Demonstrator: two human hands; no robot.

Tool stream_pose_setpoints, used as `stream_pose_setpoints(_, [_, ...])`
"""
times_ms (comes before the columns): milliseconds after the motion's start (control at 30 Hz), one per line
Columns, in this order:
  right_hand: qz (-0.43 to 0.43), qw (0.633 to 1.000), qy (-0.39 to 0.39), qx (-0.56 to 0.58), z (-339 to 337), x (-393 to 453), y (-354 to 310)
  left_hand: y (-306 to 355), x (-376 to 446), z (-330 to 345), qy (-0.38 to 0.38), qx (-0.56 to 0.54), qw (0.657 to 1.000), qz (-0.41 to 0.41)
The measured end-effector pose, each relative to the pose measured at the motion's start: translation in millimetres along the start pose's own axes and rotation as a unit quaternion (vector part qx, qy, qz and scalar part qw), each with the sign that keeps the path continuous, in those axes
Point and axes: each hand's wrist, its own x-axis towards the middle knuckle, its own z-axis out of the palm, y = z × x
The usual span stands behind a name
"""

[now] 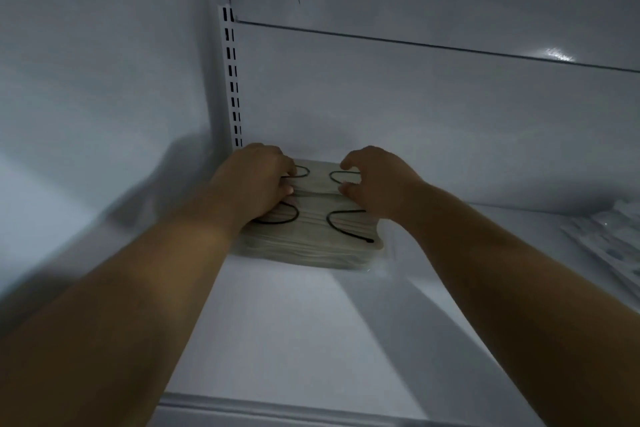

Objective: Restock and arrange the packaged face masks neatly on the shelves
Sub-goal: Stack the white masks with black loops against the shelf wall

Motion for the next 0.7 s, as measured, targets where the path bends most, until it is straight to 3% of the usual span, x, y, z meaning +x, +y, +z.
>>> stream_pose_setpoints(167, [-0.037,0.997,-0.04,-0.054,3.1,14.4,4.7,4.2,6.8,-5.2,-0.031,0.016,0.999,0.003])
stream_pose_setpoints(467, [-0.049,0.995,0.05,-0.07,4.2,17.8,5.8,4.2,9.4,-4.5,-0.032,0.015,0.999,0.009])
stream_pose_setpoints(700, [-0.118,0.974,0.168,-0.096,3.4,-12.0,-5.2,1.3,-7.3,-21.8,0.031,0.004,0.999,0.004])
